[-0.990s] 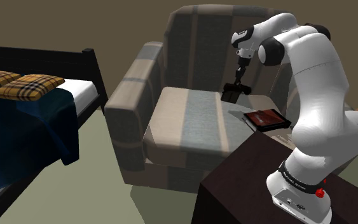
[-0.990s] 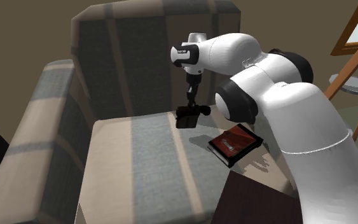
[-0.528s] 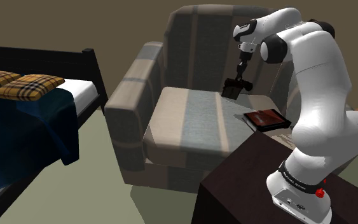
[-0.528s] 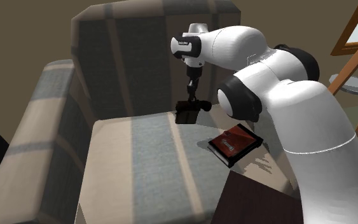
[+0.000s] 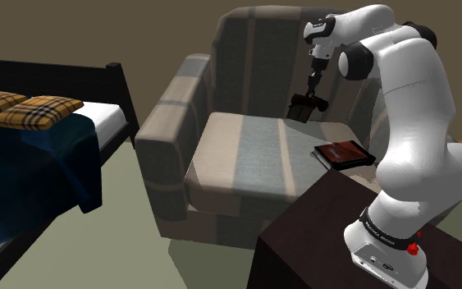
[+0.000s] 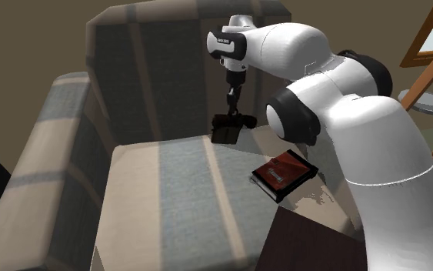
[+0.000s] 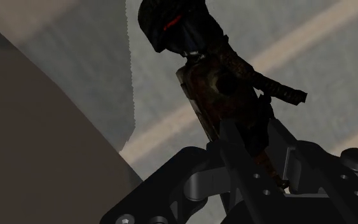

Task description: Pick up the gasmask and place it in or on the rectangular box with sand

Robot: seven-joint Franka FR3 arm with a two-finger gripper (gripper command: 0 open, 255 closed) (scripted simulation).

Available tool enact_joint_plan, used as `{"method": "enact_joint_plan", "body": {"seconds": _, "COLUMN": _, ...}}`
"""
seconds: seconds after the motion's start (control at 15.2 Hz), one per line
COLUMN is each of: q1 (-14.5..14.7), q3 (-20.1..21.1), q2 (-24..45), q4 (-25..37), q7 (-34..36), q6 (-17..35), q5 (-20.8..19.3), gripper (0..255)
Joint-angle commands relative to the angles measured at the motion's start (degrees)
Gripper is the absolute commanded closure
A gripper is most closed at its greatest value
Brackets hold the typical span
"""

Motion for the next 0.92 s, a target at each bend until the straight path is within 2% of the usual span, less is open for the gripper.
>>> {"method": "enact_joint_plan", "body": {"seconds": 0.0, "q1": -0.41, "q3": 0.00, "q2": 0.12, "q4": 2.05, "q7": 0.37, "q6": -1.77, "q5": -0.06, "gripper": 255}}
{"method": "enact_joint_plan", "body": {"seconds": 0.07, "q1": -0.43, "q3": 0.00, "q2": 0.11, "q4": 2.16, "q7": 0.39, "q6": -1.87, "q5": -0.07, "gripper": 255}}
{"method": "enact_joint_plan", "body": {"seconds": 0.4, "q1": 1.54, "q3": -2.88, "q2": -10.94, "q4": -13.50, "q7": -4.05, "q6": 2.03, "q5": -2.90, "gripper": 255}}
{"method": "enact_joint_plan", "body": {"seconds": 0.86, "q1": 2.24, "q3": -6.63, "q2": -23.07, "q4": -27.42, "q7": -8.71, "q6": 4.02, "q5": -7.78, "gripper": 255}}
